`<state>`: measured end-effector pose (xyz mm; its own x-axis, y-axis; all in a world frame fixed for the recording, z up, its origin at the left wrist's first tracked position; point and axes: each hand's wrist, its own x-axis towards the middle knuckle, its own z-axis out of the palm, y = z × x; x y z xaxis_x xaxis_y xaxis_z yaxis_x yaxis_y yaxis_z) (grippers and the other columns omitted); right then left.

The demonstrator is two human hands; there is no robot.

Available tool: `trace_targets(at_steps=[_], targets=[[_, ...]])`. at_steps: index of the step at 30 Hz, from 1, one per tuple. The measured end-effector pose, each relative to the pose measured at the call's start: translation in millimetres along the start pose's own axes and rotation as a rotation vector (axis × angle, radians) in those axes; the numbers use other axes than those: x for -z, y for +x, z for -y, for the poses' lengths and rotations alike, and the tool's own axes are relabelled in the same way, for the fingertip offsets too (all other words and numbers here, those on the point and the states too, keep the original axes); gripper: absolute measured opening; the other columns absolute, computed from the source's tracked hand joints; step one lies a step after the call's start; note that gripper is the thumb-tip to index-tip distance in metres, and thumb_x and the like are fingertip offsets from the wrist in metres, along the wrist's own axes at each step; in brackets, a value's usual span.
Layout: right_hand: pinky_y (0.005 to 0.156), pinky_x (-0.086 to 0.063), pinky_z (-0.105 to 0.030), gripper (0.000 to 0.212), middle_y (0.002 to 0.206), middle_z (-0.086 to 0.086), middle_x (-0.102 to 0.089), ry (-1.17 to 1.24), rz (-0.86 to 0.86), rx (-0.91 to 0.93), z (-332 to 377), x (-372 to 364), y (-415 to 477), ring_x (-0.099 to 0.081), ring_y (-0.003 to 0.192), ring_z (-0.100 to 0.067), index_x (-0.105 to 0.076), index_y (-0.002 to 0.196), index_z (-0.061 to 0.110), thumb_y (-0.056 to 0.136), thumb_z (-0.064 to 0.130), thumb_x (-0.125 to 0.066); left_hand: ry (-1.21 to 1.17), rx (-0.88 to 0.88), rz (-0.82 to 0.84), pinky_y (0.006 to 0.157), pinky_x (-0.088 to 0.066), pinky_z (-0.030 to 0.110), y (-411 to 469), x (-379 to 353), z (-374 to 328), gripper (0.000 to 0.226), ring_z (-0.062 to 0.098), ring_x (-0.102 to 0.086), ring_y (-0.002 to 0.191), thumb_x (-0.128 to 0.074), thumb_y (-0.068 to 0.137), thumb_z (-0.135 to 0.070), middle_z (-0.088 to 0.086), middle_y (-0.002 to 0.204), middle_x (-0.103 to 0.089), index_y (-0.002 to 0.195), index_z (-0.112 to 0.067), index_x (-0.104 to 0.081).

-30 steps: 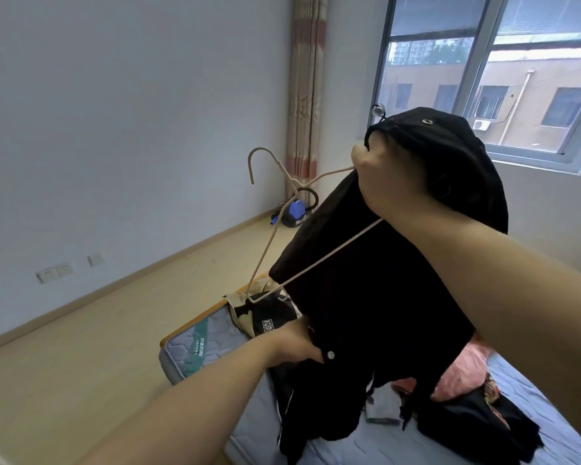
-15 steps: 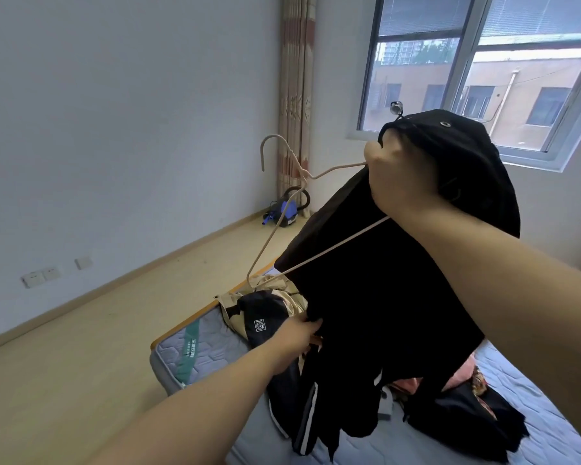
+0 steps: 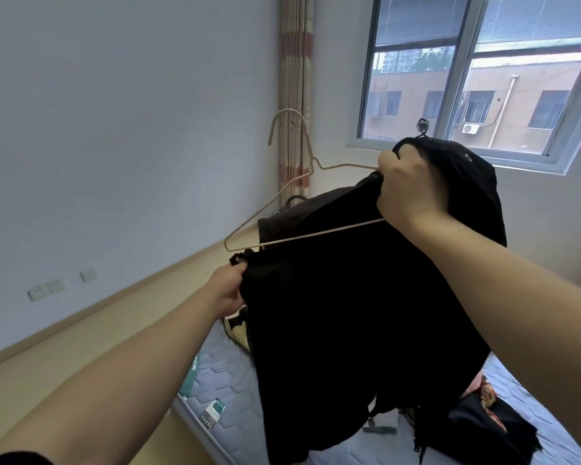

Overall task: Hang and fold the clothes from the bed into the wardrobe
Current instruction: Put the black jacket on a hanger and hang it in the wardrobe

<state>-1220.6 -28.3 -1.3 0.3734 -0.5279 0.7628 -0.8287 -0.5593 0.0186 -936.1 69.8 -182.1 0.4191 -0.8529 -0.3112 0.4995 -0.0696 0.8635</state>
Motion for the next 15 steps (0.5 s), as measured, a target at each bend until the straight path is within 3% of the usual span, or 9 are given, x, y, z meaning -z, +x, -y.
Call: trace_targets(at_steps=[2, 5, 6, 9, 11, 13, 15], targets=[[0.055, -0.032, -0.029, 0.021, 0.093, -0.011, -0.044, 0.035, 0.014, -0.041, -2, 1, 3, -0.038, 0.078, -0.028, -0.050, 0.088, 0.011, 0.078, -0.007, -0.053, 0.062, -0.015, 0.045, 0.074, -0.060, 0.035, -6, -2, -10, 0.034, 0.025, -0.069, 0.108, -0.044, 0.109, -0.024, 0.014, 0.126, -0.070, 0.136, -0.009, -0.059], [0.063, -0.036, -0.033, 0.017, 0.092, -0.008, -0.041, 0.059, 0.041, -0.103, -7, 5, 6, -0.038, 0.080, -0.028, -0.053, 0.090, 0.012, 0.080, -0.002, -0.054, 0.195, -0.005, 0.234, 0.107, -0.048, 0.042, -22, 6, -24, 0.035, 0.032, -0.059, 0.126, -0.044, 0.107, -0.014, 0.017, 0.134, -0.063, 0.140, -0.007, -0.057], [0.063, -0.035, -0.032, 0.017, 0.091, -0.007, -0.040, 0.054, 0.047, -0.113, -9, 6, 6, -0.038, 0.080, -0.027, -0.052, 0.090, 0.012, 0.080, -0.001, -0.053, 0.204, 0.019, 0.297, 0.112, -0.044, 0.044, -26, 10, -27, 0.036, 0.034, -0.055, 0.129, -0.044, 0.105, -0.007, 0.018, 0.135, -0.061, 0.139, -0.005, -0.058], [0.062, -0.031, -0.031, 0.016, 0.089, -0.006, -0.041, 0.069, 0.037, -0.123, -11, 4, 2, -0.039, 0.080, -0.027, -0.052, 0.089, 0.012, 0.081, -0.001, -0.052, 0.175, 0.060, 0.417, 0.106, -0.048, 0.042, -37, 18, -35, 0.047, 0.035, -0.056, 0.125, -0.041, 0.093, 0.013, 0.019, 0.128, -0.063, 0.131, -0.006, -0.061], [0.064, -0.032, -0.032, 0.016, 0.088, -0.006, -0.042, 0.126, 0.027, -0.145, -9, 3, 1, -0.040, 0.081, -0.028, -0.053, 0.090, 0.013, 0.081, -0.001, -0.052, 0.280, 0.018, 0.474, 0.108, -0.046, 0.047, -38, 16, -37, 0.057, 0.038, -0.058, 0.123, -0.041, 0.086, 0.020, 0.021, 0.127, -0.062, 0.135, -0.005, -0.057], [0.065, -0.032, -0.031, 0.018, 0.089, -0.005, -0.044, 0.184, 0.026, -0.167, -6, 4, 1, -0.041, 0.083, -0.027, -0.057, 0.093, 0.012, 0.083, -0.002, -0.052, 0.371, -0.026, 0.397, 0.108, -0.047, 0.047, -36, 13, -38, 0.058, 0.037, -0.061, 0.122, -0.050, 0.085, 0.022, 0.023, 0.130, -0.062, 0.136, -0.004, -0.056], [0.059, -0.028, -0.029, 0.020, 0.089, -0.005, -0.045, 0.210, 0.026, -0.164, -4, 5, 0, -0.040, 0.083, -0.026, -0.058, 0.096, 0.012, 0.085, -0.004, -0.052, 0.444, -0.108, 0.289, 0.097, -0.055, 0.037, -35, 11, -39, 0.046, 0.033, -0.066, 0.115, -0.056, 0.090, 0.016, 0.023, 0.126, -0.065, 0.131, -0.003, -0.061]])
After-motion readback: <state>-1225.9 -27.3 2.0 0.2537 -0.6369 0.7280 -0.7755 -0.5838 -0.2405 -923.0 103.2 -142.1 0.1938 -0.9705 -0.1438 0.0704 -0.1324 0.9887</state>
